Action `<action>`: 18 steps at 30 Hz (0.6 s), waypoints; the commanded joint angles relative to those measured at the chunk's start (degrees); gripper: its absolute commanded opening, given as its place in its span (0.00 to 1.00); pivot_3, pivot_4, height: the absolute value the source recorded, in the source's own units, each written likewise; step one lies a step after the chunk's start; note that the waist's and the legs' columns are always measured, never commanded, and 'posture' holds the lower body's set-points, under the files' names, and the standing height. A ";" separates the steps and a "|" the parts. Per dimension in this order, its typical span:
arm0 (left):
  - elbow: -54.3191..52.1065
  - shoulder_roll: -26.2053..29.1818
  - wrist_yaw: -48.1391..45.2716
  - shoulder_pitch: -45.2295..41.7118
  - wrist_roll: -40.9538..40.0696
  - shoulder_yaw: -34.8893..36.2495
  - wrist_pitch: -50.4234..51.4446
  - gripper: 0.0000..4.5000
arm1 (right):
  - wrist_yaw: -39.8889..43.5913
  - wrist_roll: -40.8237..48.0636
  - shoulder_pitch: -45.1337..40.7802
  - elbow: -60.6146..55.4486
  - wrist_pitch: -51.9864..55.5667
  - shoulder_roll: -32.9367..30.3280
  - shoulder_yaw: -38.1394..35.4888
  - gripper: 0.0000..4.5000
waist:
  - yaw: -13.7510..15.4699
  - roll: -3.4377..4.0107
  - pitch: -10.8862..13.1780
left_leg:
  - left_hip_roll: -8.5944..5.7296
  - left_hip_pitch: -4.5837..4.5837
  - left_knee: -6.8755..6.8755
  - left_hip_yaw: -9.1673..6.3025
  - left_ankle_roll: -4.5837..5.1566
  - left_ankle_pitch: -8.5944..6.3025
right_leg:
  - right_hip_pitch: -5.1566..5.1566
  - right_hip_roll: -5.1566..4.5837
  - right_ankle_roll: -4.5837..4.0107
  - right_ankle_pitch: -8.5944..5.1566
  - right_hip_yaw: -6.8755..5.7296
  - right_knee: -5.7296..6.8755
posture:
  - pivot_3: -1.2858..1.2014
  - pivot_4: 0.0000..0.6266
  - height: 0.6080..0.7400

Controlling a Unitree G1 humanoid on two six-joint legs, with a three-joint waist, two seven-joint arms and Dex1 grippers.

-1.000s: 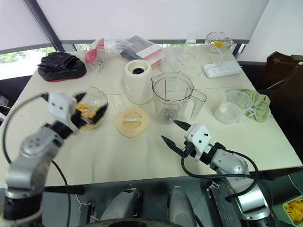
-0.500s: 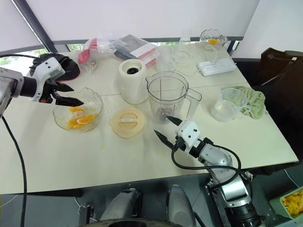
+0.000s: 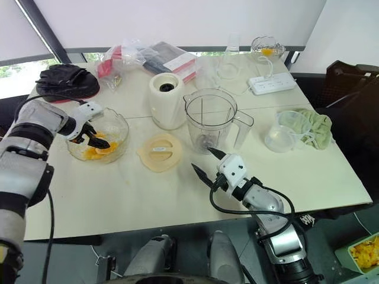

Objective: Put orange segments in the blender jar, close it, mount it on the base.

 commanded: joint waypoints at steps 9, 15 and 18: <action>1.62 -0.54 2.09 -0.13 4.45 2.01 0.12 0.99 | 1.76 1.16 -0.26 -2.40 -0.74 -1.92 -2.00 0.76 | 0.02 0.00 0.00 | 0.00 0.00 -0.01 0.01 -0.01 0.01 | -0.05 -0.02 0.00 0.00 0.00 0.08 | 0.52 0.24 1.00; 1.89 -1.74 1.96 1.05 5.60 2.68 0.29 0.99 | 2.19 1.43 -0.50 -2.25 -0.57 -2.50 -3.14 0.76 | 0.15 -0.01 -0.01 | -0.01 0.00 0.03 0.01 -0.02 0.01 | -0.03 -0.03 0.00 0.00 0.00 0.10 | 0.52 0.24 1.00; 1.81 -2.50 1.48 1.00 5.97 2.96 0.56 0.99 | 2.10 1.42 -0.10 -2.73 -0.48 -2.67 -3.29 0.76 | 0.14 -0.01 -0.01 | -0.01 0.01 0.04 0.02 -0.02 0.01 | -0.03 -0.04 0.00 0.00 0.00 0.13 | 0.52 0.24 1.00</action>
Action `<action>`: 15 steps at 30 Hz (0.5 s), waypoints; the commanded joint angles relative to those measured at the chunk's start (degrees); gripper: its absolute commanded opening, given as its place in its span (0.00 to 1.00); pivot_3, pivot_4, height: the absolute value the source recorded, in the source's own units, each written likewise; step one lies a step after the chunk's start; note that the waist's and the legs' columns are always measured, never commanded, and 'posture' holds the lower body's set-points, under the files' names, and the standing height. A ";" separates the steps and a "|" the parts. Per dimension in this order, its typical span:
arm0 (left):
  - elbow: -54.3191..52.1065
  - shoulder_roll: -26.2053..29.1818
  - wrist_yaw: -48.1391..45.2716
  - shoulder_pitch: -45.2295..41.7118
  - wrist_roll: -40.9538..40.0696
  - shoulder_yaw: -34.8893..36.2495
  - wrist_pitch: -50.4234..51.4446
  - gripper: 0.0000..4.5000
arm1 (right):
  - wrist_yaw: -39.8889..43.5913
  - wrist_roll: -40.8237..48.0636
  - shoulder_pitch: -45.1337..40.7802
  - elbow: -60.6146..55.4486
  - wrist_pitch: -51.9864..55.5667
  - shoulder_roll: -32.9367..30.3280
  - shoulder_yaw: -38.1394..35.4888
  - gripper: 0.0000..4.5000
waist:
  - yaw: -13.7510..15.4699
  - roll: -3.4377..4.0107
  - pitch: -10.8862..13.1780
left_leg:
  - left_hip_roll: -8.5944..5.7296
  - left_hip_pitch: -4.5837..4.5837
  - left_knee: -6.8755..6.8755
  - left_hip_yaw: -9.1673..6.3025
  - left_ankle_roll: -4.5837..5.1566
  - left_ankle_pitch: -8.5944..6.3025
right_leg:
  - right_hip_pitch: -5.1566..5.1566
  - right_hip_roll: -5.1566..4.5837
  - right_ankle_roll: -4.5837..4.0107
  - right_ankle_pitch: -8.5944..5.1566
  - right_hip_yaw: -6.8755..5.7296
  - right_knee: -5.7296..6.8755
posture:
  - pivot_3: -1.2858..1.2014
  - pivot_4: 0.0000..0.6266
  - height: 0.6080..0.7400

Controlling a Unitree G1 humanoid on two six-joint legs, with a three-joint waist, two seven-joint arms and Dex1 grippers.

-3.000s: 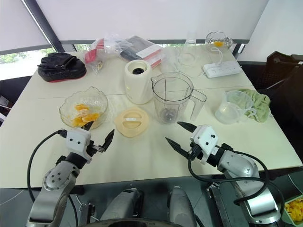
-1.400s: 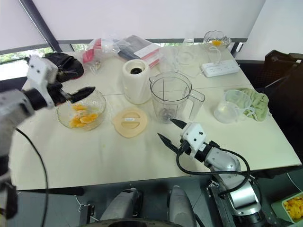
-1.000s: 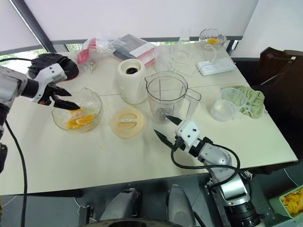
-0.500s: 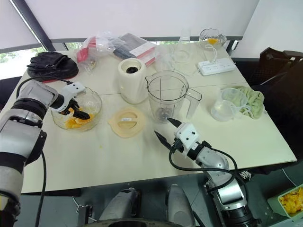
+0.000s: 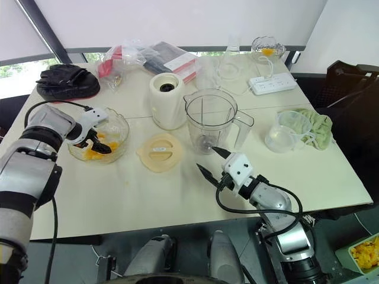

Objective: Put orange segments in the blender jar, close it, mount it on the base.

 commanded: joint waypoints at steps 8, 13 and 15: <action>-0.02 -2.33 -2.40 0.78 2.23 0.34 -0.15 0.99 | -0.81 0.25 1.02 -3.75 -0.11 -0.45 -1.33 0.76 | -0.03 0.00 -0.01 | 0.00 0.00 0.02 0.01 0.00 0.00 | 0.00 0.00 0.00 0.00 0.00 0.04 | 0.52 0.24 1.00; 0.04 -2.40 -2.73 2.45 3.81 -0.18 -0.75 0.99 | -1.65 -0.05 1.26 -4.09 0.00 -0.33 -1.39 0.76 | -0.03 0.02 -0.03 | 0.00 0.02 0.02 0.01 -0.01 0.00 | 0.00 -0.01 0.00 0.00 0.00 0.06 | 0.52 0.24 1.00; 0.09 -2.24 -2.57 3.02 4.19 -0.10 -1.09 0.99 | -1.93 -0.07 1.29 -4.10 -0.01 -0.35 -1.43 0.76 | -0.02 0.05 -0.06 | -0.01 0.03 0.02 0.02 -0.01 0.00 | 0.00 -0.01 0.00 0.00 0.00 0.06 | 0.52 0.24 1.00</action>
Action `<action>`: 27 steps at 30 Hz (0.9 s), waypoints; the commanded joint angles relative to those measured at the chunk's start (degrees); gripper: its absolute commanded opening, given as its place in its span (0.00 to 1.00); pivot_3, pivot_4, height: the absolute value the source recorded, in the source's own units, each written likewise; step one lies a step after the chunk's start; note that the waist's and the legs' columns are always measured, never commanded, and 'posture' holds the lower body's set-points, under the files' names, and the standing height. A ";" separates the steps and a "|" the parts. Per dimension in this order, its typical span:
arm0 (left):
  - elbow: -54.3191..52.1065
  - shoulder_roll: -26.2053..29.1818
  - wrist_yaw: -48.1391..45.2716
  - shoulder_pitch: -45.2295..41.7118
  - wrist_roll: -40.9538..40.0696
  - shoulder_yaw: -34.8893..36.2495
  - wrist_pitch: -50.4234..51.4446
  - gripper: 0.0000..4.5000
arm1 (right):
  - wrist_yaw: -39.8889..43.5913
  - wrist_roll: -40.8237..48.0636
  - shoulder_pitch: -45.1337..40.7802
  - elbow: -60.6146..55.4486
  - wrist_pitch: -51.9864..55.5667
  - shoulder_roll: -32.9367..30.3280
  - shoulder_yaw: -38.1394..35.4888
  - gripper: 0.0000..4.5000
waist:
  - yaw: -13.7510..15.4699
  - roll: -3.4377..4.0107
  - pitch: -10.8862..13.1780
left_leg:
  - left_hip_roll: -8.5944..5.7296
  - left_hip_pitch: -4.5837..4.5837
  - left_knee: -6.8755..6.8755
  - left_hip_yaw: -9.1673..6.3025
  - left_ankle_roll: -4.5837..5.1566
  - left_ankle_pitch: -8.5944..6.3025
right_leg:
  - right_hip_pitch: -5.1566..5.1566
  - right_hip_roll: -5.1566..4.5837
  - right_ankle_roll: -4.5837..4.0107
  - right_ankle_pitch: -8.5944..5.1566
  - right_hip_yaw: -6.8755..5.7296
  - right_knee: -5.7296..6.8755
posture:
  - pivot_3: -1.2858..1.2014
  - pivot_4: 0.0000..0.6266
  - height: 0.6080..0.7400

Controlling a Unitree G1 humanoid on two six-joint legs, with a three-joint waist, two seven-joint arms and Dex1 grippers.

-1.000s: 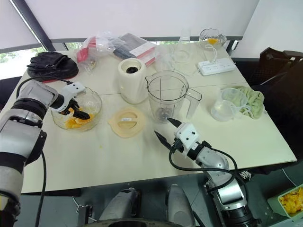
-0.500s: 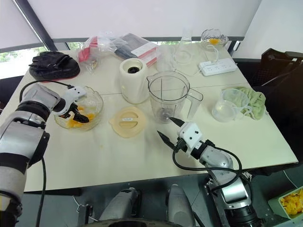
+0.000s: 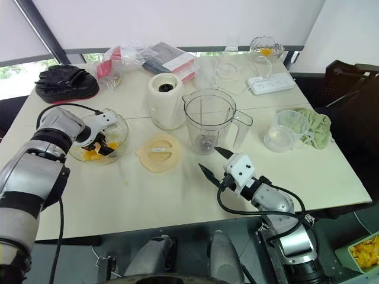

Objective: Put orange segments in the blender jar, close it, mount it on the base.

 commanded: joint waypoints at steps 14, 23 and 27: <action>0.02 -0.03 -0.66 2.99 1.69 0.94 0.03 0.01 | -1.02 -0.18 -0.59 -2.19 -0.62 -0.26 -0.96 0.76 | -0.01 0.04 -0.04 | 0.00 0.08 0.07 0.01 0.04 -0.02 | 0.03 -0.01 0.00 0.00 0.00 0.19 | 0.52 0.24 1.00; -0.26 0.85 1.24 2.67 0.88 3.28 -0.21 0.01 | -0.85 -0.28 -1.33 -1.71 -0.59 -0.22 -0.75 0.76 | -0.01 0.03 -0.04 | 0.00 0.06 0.32 0.01 0.26 -0.15 | 0.03 0.00 0.00 0.00 0.01 0.37 | 0.52 0.24 1.00; -0.80 1.48 6.86 0.08 -2.93 8.95 -0.71 0.01 | -0.76 -0.44 -1.56 -1.61 -0.58 -0.23 -0.73 0.76 | 0.09 0.01 -0.02 | 0.00 0.01 0.43 -0.02 0.28 -0.16 | 0.03 0.01 0.00 0.00 0.00 0.40 | 0.52 0.24 1.00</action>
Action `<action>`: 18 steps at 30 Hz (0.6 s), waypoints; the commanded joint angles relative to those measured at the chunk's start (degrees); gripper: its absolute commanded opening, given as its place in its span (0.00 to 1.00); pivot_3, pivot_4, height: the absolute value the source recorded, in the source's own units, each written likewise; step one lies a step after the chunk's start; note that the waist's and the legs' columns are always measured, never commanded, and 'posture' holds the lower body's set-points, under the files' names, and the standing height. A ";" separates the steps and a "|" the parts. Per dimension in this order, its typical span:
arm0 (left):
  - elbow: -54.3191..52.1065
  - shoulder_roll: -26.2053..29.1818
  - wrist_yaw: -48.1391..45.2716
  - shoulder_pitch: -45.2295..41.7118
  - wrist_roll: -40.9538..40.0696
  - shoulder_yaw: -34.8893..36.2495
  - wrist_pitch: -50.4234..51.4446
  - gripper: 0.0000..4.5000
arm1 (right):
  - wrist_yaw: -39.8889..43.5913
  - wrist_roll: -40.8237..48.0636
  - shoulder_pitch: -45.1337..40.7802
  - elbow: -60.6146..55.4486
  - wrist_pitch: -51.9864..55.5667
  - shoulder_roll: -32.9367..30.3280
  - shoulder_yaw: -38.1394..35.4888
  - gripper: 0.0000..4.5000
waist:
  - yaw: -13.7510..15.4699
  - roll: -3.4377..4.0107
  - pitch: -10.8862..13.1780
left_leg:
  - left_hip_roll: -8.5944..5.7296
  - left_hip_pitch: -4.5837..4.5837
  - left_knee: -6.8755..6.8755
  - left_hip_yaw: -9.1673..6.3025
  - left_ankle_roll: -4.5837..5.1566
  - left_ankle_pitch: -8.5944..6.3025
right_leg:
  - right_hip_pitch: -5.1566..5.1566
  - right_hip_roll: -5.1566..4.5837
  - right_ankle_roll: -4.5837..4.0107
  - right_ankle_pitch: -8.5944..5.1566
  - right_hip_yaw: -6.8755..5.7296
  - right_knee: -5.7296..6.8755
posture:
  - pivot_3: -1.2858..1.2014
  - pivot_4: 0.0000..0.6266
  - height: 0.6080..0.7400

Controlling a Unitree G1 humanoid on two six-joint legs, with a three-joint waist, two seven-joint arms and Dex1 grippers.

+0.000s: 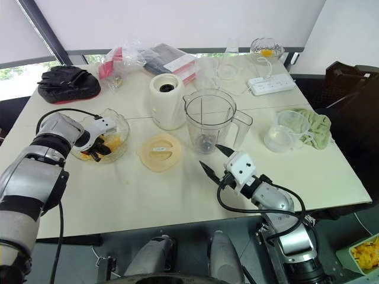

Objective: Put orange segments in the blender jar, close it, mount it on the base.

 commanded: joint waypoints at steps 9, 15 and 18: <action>-9.01 4.81 0.36 2.56 -17.70 20.32 -5.31 0.01 | 0.56 -0.01 -1.11 -1.03 -0.28 -0.62 -1.10 0.76 | -0.06 -0.01 0.01 | 0.00 -0.09 0.06 0.01 -0.02 -0.01 | -0.08 -0.03 0.00 0.00 0.00 0.01 | 0.52 0.24 1.00; -37.00 2.06 1.41 16.79 -32.05 31.60 1.69 0.01 | 1.54 0.29 -1.46 -0.63 0.07 -1.96 -2.07 0.76 | -0.11 -0.01 0.01 | 0.03 -0.10 0.07 0.04 -0.24 0.12 | -0.09 -0.07 0.00 0.00 0.05 0.02 | 0.52 0.24 1.00; -51.23 -0.37 5.75 21.86 -37.45 34.80 7.67 0.01 | 1.78 0.49 -1.57 -0.77 0.49 -2.35 -2.59 0.76 | 0.35 -0.02 0.01 | 0.03 -0.19 0.16 -0.02 -0.25 0.12 | -0.09 -0.09 -0.01 0.00 0.04 0.01 | 0.52 0.24 1.00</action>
